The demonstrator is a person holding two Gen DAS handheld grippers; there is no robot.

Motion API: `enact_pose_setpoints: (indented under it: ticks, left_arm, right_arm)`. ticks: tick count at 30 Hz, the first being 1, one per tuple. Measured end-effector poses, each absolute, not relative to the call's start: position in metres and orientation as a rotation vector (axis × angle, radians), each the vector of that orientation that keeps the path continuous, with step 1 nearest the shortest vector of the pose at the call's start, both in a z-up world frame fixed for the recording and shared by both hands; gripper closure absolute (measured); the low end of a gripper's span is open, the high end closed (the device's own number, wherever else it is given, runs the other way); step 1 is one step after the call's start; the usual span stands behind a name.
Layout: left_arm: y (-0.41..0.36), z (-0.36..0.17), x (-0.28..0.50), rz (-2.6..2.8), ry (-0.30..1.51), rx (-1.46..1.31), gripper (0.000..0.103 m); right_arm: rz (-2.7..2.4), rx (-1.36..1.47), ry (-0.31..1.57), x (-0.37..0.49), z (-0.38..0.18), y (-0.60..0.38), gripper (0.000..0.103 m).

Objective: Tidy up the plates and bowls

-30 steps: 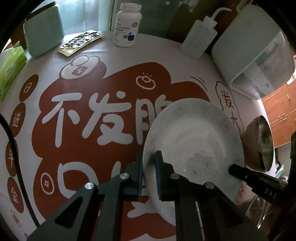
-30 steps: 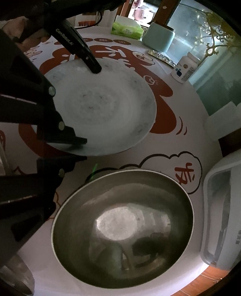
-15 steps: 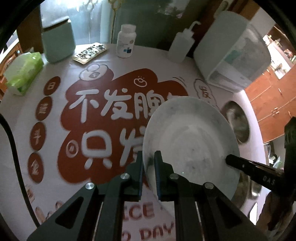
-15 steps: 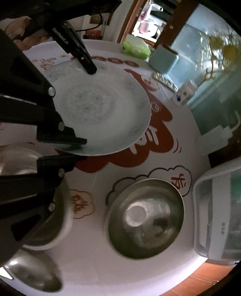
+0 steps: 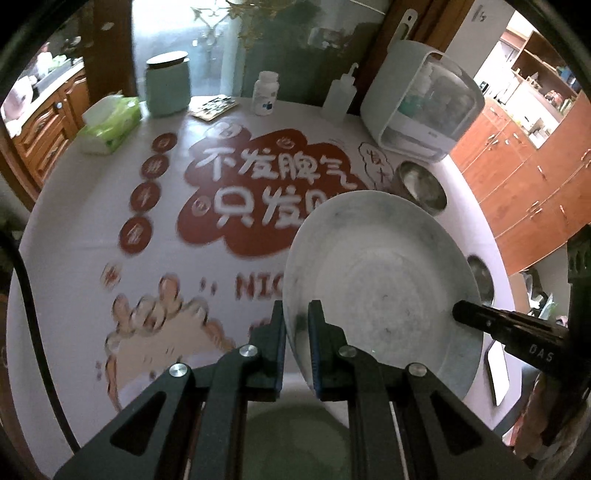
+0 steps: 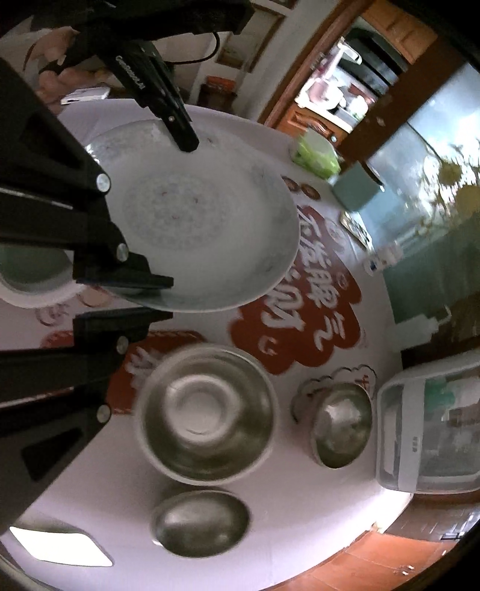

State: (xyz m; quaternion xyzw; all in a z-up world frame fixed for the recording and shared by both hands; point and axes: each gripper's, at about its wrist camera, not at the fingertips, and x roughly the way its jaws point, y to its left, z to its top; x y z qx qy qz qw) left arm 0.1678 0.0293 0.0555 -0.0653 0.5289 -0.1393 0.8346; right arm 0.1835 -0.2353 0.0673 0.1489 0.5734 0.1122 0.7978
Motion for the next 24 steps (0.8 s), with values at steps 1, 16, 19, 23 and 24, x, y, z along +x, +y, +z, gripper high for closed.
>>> enact_pose_setpoints:
  ticks: [1, 16, 19, 23, 24]
  left_arm:
    - [0.031, 0.055, 0.160, -0.293, 1.120, -0.139, 0.094]
    - [0.074, -0.007, 0.015, -0.219, 1.115, -0.167, 0.094]
    - [0.075, -0.023, 0.003, -0.211, 1.116, -0.168, 0.094]
    - [0.078, -0.051, -0.004, -0.191, 1.154, -0.191, 0.092]
    - [0.079, -0.055, -0.004, -0.189, 1.161, -0.199, 0.092]
  right_arm:
    - [0.248, 0.314, 1.232, 0.174, 0.065, -0.231, 0.094]
    - [0.316, 0.231, 1.237, 0.052, 0.015, -0.184, 0.094]
    - [0.308, 0.181, 1.223, 0.039, 0.006, -0.178, 0.094]
    - [0.299, 0.145, 1.235, 0.036, -0.009, -0.171, 0.094]
    - [0.299, 0.142, 1.240, 0.037, -0.012, -0.170, 0.094]
